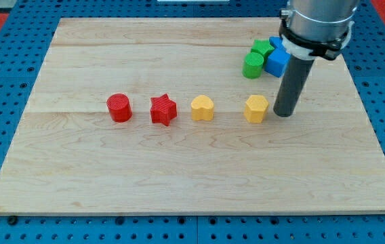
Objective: Move your arm towards the blue cube
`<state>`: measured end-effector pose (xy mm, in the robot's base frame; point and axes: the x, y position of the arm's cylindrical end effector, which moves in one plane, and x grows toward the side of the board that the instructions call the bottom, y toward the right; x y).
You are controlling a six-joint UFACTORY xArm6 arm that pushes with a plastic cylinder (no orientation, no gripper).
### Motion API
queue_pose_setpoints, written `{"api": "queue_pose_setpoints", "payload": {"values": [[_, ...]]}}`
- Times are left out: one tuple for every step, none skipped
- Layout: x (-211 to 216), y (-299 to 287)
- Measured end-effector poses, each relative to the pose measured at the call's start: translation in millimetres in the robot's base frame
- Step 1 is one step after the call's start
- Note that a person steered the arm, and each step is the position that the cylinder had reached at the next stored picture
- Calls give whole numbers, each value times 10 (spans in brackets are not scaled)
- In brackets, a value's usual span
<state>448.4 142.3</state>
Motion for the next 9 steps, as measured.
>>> {"api": "queue_pose_setpoints", "payload": {"values": [[0,-98],[0,-168],[0,-234],[-2,-247],[-3,-255],[-3,-255],[-4,-238],[-16,-88],[-246,182]]}}
